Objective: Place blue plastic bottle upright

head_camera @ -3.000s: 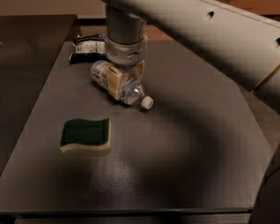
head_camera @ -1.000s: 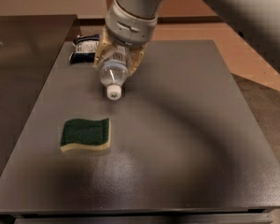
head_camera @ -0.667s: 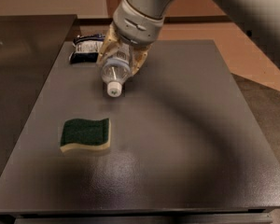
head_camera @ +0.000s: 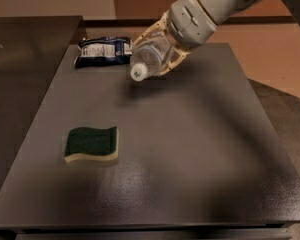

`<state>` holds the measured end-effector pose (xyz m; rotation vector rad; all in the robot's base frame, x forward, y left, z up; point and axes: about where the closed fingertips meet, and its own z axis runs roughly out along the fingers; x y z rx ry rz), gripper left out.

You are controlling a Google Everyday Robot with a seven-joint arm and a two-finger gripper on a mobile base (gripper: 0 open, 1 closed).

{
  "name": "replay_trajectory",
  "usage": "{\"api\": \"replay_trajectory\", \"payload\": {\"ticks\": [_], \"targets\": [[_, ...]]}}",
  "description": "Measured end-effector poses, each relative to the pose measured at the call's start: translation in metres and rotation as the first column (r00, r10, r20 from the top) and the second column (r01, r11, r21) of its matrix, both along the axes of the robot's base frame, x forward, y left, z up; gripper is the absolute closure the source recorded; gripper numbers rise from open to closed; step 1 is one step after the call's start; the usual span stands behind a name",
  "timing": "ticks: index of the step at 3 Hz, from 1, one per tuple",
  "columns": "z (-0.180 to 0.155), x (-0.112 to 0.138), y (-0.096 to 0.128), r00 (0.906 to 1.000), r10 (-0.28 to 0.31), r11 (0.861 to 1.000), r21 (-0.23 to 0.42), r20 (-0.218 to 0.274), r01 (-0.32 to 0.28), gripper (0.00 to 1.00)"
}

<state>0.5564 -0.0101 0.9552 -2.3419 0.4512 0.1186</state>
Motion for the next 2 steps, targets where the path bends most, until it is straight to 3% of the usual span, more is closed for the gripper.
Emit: {"api": "replay_trajectory", "payload": {"ticks": [1,2], "targets": [[0.021,0.010,-0.025,0.9911,-0.115,0.987,0.108,-0.067,0.122,1.00],[0.042,0.022,-0.040,0.9748,-0.195,0.963,0.170,-0.109,0.211,1.00]]}}
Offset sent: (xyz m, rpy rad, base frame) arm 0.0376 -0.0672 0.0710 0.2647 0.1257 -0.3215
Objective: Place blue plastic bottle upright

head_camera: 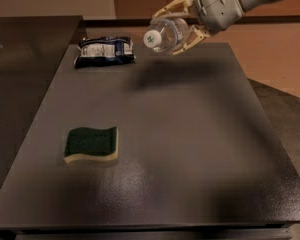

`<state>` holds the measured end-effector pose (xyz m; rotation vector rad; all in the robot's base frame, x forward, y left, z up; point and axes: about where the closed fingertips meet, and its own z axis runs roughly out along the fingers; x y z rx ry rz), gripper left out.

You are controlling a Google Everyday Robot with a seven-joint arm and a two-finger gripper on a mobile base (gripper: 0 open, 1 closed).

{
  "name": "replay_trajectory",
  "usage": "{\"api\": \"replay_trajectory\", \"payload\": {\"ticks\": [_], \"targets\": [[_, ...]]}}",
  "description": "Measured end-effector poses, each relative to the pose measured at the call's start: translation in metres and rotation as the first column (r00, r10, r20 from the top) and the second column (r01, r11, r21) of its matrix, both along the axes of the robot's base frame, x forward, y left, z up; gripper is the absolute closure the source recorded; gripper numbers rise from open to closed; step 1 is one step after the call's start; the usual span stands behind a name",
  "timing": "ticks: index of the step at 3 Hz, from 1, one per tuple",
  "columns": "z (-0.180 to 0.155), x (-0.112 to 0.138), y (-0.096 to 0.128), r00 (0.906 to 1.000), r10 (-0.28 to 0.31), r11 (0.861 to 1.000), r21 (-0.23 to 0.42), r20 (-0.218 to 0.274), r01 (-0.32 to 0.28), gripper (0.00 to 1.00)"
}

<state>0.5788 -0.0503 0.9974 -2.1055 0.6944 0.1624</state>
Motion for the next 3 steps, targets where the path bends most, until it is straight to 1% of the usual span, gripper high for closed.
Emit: {"api": "replay_trajectory", "payload": {"ticks": [1,2,3], "targets": [[0.018,0.011,-0.009,0.9972,-0.068,0.996,0.059,-0.029,0.070,1.00],[0.040,0.019,-0.007,0.9860,-0.155,0.966,0.202,-0.062,0.164,1.00],[0.040,0.019,-0.007,0.9863,-0.152,0.966,0.200,-0.064,0.162,1.00]]}}
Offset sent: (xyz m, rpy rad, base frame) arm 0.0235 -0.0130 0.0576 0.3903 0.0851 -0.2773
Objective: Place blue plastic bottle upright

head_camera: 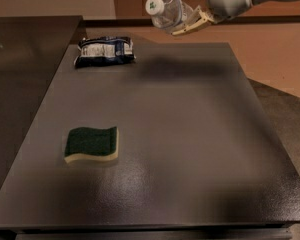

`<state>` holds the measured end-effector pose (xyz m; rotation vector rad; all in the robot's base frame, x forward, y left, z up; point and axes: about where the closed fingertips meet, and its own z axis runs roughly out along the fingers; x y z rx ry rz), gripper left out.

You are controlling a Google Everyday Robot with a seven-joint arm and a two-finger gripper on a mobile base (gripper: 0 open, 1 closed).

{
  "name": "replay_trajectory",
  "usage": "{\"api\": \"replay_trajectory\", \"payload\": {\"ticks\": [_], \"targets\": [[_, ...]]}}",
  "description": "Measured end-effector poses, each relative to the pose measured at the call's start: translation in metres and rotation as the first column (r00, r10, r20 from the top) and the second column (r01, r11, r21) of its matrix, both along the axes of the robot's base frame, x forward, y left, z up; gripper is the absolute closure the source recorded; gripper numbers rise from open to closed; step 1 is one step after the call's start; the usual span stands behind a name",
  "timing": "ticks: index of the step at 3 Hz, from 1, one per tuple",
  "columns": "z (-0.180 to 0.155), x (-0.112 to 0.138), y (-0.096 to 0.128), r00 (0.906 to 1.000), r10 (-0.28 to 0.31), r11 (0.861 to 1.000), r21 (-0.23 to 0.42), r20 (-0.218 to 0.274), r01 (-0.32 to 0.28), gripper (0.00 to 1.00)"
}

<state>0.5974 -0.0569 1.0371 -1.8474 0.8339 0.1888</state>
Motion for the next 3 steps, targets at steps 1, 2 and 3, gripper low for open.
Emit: {"api": "replay_trajectory", "payload": {"ticks": [1,2,3], "targets": [[0.010,-0.007,0.005,0.9994,0.010,0.998,0.056,-0.033,-0.008,1.00],[0.026,-0.024,0.007,0.9947,0.038,0.991,0.128,-0.095,-0.026,1.00],[0.038,-0.043,0.014,0.9821,0.099,0.980,0.185,-0.160,-0.069,1.00]]}}
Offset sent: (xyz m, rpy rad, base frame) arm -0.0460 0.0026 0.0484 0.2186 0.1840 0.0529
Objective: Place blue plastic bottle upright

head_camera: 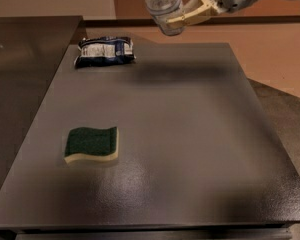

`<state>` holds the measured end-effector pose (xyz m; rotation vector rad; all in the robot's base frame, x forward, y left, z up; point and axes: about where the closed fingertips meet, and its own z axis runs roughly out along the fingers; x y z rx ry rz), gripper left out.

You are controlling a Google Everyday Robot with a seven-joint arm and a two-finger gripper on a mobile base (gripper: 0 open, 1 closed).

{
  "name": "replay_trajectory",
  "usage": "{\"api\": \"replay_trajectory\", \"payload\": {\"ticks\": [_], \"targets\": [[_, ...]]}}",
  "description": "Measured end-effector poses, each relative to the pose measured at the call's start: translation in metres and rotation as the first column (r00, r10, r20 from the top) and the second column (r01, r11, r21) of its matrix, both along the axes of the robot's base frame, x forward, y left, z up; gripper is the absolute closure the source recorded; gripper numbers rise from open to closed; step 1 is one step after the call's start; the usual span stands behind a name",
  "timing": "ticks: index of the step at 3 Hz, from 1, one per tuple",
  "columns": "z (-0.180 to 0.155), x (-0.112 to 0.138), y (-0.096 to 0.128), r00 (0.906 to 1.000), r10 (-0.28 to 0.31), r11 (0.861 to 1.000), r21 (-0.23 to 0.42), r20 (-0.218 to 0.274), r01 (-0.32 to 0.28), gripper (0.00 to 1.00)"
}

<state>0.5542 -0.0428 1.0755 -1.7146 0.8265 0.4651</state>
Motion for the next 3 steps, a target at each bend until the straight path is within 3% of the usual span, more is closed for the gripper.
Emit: {"api": "replay_trajectory", "payload": {"ticks": [1,3], "targets": [[0.001,-0.024,0.014,0.9945,0.069,0.997,0.051,-0.079,-0.065,1.00],[-0.018,-0.068,0.045,0.9586,0.196,0.978,0.110,-0.207,-0.176,1.00]]}}
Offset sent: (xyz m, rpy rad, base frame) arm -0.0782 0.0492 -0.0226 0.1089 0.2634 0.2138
